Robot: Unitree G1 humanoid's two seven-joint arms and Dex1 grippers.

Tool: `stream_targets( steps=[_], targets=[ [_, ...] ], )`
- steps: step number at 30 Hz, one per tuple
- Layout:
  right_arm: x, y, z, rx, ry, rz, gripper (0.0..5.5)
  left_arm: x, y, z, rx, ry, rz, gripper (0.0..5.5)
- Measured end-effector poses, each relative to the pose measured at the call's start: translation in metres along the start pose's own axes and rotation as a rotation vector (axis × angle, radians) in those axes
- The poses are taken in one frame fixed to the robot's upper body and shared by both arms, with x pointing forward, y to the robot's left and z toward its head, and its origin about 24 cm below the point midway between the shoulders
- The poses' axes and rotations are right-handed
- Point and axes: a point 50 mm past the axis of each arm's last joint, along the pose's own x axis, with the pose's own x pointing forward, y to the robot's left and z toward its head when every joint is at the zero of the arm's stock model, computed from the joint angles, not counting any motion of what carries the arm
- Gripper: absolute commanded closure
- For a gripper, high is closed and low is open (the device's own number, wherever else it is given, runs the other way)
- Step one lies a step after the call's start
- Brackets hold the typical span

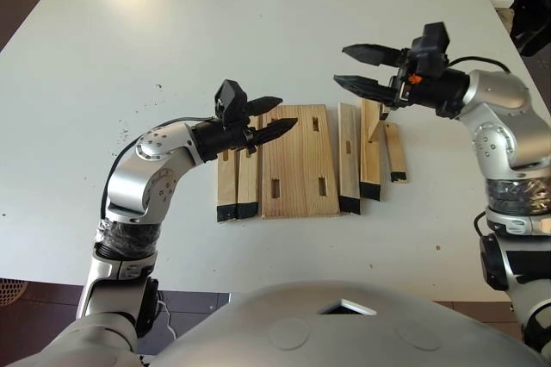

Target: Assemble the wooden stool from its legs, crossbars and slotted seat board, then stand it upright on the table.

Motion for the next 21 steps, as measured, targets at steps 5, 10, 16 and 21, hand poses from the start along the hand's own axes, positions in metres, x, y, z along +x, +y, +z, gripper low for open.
stream_targets(
  steps=[5,10,16,21],
  targets=[
    [-0.001,-0.003,-0.029,-0.015,0.038,0.028,3.12,0.002,0.000,-0.004,-0.010,0.011,-0.004,2.60],
    [-0.004,-0.001,-0.024,0.019,-0.020,-0.014,3.12,0.001,0.000,-0.005,-0.013,0.016,-0.002,2.60],
    [-0.026,-0.002,0.053,0.046,-0.325,-0.177,3.12,-0.007,0.000,-0.012,-0.041,0.019,0.044,2.60],
    [-0.057,0.017,0.066,0.082,-0.344,-0.330,3.12,-0.024,0.006,-0.013,-0.052,-0.001,0.149,2.60]
  ],
)
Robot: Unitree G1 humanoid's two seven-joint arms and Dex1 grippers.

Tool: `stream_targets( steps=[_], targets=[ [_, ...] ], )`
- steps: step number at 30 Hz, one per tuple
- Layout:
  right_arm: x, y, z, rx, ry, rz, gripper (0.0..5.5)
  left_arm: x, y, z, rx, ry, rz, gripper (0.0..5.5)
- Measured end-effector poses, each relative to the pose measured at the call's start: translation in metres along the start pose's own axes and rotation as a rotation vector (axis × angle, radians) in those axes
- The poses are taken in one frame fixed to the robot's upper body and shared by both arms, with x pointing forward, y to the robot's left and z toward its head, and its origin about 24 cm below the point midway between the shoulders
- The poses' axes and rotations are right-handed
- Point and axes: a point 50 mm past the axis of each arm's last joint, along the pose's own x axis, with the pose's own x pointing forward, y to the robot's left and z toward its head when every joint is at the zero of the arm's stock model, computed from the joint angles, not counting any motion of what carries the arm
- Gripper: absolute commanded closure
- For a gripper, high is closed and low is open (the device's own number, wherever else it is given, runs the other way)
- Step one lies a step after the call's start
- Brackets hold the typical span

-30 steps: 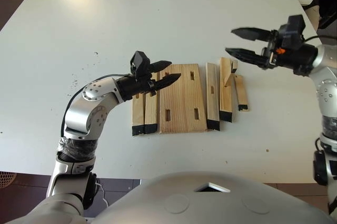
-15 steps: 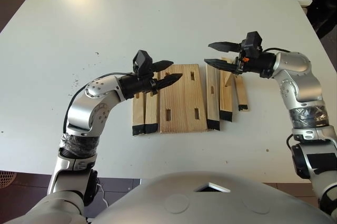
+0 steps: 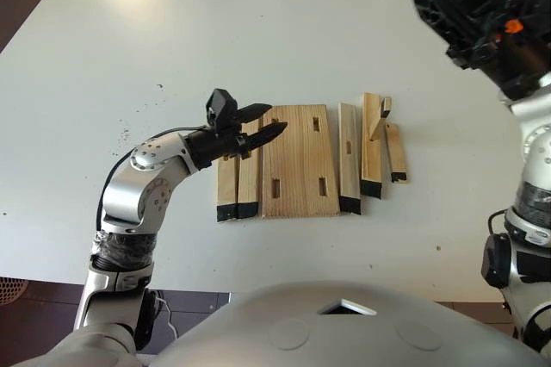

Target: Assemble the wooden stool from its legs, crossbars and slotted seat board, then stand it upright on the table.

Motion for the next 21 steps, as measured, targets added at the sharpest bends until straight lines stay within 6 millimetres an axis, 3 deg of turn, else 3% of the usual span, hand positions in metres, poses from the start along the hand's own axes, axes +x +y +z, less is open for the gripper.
stream_targets(
  steps=[6,9,12,21],
  targets=[
    [-0.076,0.058,-0.045,0.295,0.379,-0.046,2.92,-0.042,0.006,-0.019,-0.055,0.009,0.214,2.60],
    [-0.093,0.066,-0.064,0.260,0.621,-0.072,2.53,-0.048,0.003,-0.024,-0.076,-0.001,0.272,2.60],
    [-0.090,0.063,-0.086,0.165,0.771,-0.152,2.40,-0.041,-0.004,-0.028,-0.100,-0.015,0.282,2.60],
    [-0.064,0.057,-0.115,0.057,0.833,-0.320,2.40,-0.021,-0.022,-0.038,-0.142,-0.041,0.267,2.60]
  ],
)
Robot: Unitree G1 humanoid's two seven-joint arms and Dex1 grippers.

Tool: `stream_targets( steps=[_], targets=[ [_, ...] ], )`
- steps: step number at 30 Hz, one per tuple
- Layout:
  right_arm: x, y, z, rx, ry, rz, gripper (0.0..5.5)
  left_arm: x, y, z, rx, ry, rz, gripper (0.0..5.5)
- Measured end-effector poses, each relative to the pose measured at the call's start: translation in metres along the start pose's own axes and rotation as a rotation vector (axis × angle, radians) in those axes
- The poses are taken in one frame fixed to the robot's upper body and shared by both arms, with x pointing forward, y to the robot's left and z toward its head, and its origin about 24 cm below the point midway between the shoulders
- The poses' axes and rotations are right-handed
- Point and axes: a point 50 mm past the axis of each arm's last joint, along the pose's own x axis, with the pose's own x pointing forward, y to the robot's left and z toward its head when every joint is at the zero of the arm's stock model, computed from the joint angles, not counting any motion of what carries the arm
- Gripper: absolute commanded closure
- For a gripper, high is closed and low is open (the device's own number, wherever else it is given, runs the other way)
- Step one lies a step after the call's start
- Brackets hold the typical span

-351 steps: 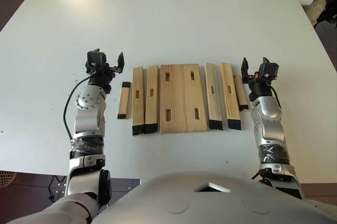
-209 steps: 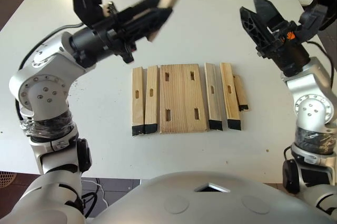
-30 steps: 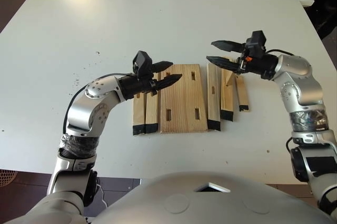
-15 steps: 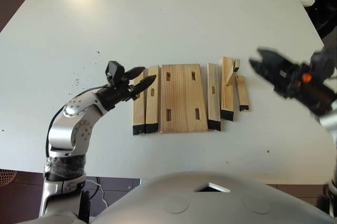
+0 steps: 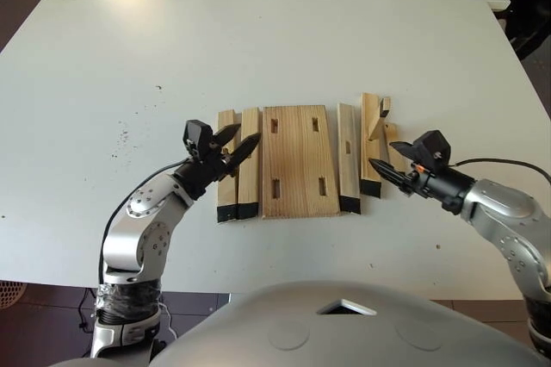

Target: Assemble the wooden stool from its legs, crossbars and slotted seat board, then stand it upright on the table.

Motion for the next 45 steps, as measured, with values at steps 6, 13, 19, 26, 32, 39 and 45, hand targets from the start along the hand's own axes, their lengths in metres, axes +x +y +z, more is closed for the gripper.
stream_targets(
  steps=[6,13,19,26,32,39,45],
  targets=[
    [0.010,0.001,-0.013,0.022,0.045,-0.060,2.40,0.006,-0.004,-0.003,-0.007,-0.011,-0.004,2.60],
    [0.025,0.004,-0.018,0.049,0.047,-0.077,2.40,0.014,-0.008,-0.006,-0.007,-0.005,-0.016,2.60],
    [0.028,0.002,-0.020,0.054,0.058,-0.083,2.40,0.017,-0.011,-0.006,-0.008,-0.020,-0.020,2.60],
    [0.032,-0.002,-0.021,0.029,0.065,-0.075,2.40,0.018,-0.012,-0.007,-0.003,-0.021,-0.016,2.60],
    [0.031,-0.006,-0.021,0.003,0.069,-0.055,2.40,0.019,-0.014,-0.009,-0.005,-0.025,-0.012,2.60],
    [0.026,-0.020,-0.020,-0.030,0.100,-0.054,2.40,0.020,-0.017,-0.013,-0.008,-0.036,0.017,2.60],
    [0.021,-0.032,-0.024,-0.029,0.163,-0.058,2.40,0.021,-0.018,-0.018,-0.018,-0.037,0.036,2.60]
  ],
)
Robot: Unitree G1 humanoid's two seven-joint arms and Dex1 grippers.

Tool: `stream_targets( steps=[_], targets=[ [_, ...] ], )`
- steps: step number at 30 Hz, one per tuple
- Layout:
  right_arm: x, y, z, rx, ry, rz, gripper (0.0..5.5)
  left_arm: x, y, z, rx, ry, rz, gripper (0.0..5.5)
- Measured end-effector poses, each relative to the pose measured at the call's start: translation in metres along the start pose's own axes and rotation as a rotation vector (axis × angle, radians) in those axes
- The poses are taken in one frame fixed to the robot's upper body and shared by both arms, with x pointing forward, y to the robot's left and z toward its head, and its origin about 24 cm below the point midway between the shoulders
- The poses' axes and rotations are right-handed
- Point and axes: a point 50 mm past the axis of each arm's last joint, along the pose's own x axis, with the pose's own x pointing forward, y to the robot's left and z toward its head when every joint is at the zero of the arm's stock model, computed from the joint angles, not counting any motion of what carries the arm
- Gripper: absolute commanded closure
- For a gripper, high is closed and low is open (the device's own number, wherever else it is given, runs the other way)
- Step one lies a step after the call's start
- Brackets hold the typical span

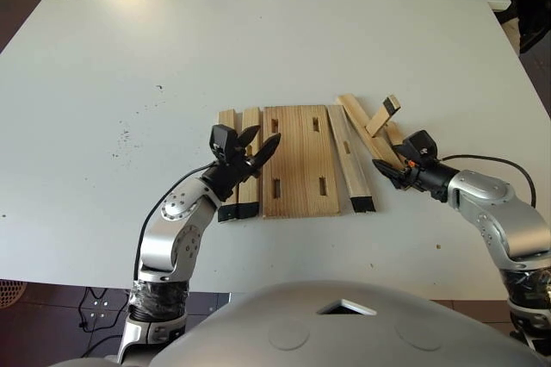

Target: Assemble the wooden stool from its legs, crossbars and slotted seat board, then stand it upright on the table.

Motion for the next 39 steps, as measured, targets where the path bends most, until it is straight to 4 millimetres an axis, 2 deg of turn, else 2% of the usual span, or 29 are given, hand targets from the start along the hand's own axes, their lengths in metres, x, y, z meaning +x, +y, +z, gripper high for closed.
stream_targets(
  steps=[7,15,25,27,30,32,33,36,39],
  targets=[
    [0.002,-0.006,0.001,0.001,0.007,0.007,2.40,0.001,0.001,-0.001,0.006,-0.007,0.016,2.60],
    [0.006,-0.004,-0.004,0.036,0.009,0.014,3.39,0.002,0.004,-0.002,0.016,0.004,0.023,2.60],
    [0.010,-0.004,-0.002,0.089,-0.024,0.001,3.41,0.003,0.008,0.000,0.026,0.002,0.030,2.60],
    [0.013,-0.006,0.010,0.137,-0.102,-0.005,3.41,0.004,0.011,0.005,0.033,-0.011,0.037,2.60],
    [0.013,-0.012,0.047,0.165,-0.303,0.005,3.41,0.006,0.017,0.018,0.025,-0.033,0.042,2.60],
    [0.007,-0.017,0.076,0.154,-0.451,0.029,3.41,0.009,0.018,0.038,0.050,-0.066,0.018,2.60],
    [0.003,-0.018,0.088,0.148,-0.513,0.067,3.41,0.010,0.016,0.050,0.069,-0.090,-0.010,2.42],
    [-0.008,-0.016,0.111,0.128,-0.630,0.202,3.41,0.012,0.003,0.075,0.085,-0.145,-0.136,2.11],
    [-0.023,-0.012,0.129,0.081,-0.707,0.389,3.41,0.008,-0.025,0.097,0.006,-0.217,-0.388,1.65]
  ],
)
